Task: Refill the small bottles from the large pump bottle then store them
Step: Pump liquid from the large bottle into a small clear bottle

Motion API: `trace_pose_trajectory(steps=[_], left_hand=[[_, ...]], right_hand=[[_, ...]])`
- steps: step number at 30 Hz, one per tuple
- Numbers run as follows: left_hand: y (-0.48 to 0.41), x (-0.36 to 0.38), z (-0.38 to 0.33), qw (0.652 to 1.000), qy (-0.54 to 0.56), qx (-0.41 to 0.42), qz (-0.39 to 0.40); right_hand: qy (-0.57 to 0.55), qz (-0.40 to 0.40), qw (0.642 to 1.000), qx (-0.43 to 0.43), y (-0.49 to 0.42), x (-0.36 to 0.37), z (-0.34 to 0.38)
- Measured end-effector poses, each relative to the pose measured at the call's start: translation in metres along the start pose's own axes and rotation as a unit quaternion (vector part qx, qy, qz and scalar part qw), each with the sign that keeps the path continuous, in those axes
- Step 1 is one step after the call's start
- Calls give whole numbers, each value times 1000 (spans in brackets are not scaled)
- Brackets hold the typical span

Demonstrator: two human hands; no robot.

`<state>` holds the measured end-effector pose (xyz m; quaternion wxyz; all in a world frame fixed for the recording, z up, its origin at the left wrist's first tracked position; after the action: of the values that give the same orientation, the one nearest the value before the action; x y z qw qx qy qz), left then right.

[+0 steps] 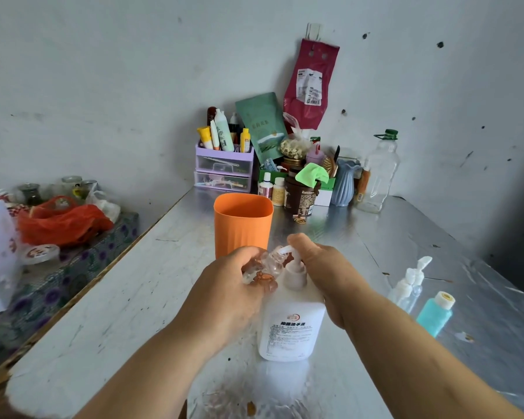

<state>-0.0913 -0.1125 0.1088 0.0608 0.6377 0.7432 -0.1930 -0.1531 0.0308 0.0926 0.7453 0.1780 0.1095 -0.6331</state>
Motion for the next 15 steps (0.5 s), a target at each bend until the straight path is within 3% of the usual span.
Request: trace_pose_trajectory(steps=[15], left_hand=[[-2,2,10,1000,14,-5,-2]], right_hand=[[-35,-4,998,-47,2,1,1]])
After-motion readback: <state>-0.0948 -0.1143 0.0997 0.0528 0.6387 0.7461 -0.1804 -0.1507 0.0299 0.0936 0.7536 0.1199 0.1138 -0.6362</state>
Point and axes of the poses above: each hand's wrist, its own y-axis away from the middle knuckle, its own x-axis out of the palm, z = x × y, the point moved 10 cm from there along -y, towards the middle knuckle, and after that the axes turned 12 degrees about y, right-handed, at the moved point
